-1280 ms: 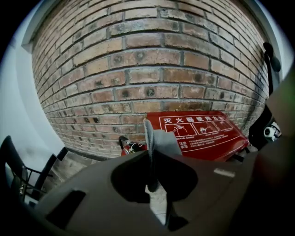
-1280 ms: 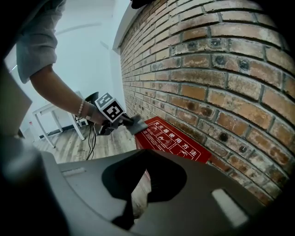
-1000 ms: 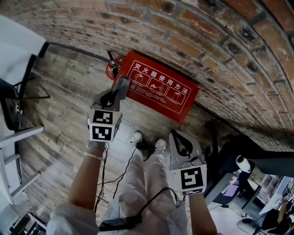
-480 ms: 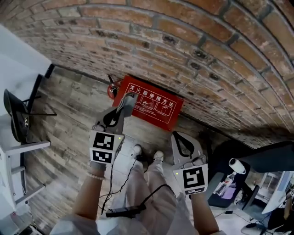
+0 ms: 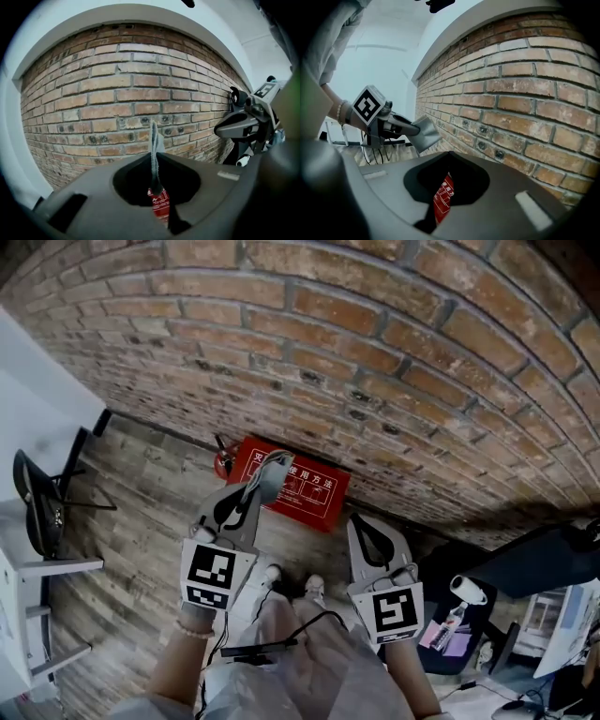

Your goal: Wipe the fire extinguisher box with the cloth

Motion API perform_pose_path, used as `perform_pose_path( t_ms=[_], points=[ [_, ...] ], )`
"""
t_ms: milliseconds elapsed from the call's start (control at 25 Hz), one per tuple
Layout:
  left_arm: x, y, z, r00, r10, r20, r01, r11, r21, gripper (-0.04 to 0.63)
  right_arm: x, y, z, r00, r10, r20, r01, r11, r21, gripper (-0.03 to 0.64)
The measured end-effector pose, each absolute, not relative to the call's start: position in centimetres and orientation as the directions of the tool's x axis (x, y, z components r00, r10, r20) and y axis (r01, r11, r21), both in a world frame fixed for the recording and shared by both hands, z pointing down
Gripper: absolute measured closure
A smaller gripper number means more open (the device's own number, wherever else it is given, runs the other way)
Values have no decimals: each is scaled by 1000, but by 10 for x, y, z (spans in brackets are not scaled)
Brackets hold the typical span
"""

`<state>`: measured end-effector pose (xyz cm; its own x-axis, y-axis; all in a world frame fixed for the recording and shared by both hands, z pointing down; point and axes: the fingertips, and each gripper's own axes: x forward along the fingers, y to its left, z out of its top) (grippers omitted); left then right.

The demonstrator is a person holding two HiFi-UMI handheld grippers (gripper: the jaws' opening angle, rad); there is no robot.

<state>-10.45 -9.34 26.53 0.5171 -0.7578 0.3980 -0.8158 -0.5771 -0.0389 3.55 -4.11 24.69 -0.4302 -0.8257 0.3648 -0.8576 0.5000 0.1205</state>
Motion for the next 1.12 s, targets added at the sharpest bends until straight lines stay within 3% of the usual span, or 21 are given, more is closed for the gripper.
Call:
perform_pose_path(
  t_ms=[720, 1120],
  points=[
    [-76, -66, 174, 581, -755, 304, -765, -634, -113, 586, 47, -42, 167, -451, -856, 252, -844, 501, 191, 606],
    [-66, -57, 160, 610, -747, 263, -763, -644, -60, 586, 36, -41, 148, -494, -841, 220, -826, 533, 184, 606]
  ],
)
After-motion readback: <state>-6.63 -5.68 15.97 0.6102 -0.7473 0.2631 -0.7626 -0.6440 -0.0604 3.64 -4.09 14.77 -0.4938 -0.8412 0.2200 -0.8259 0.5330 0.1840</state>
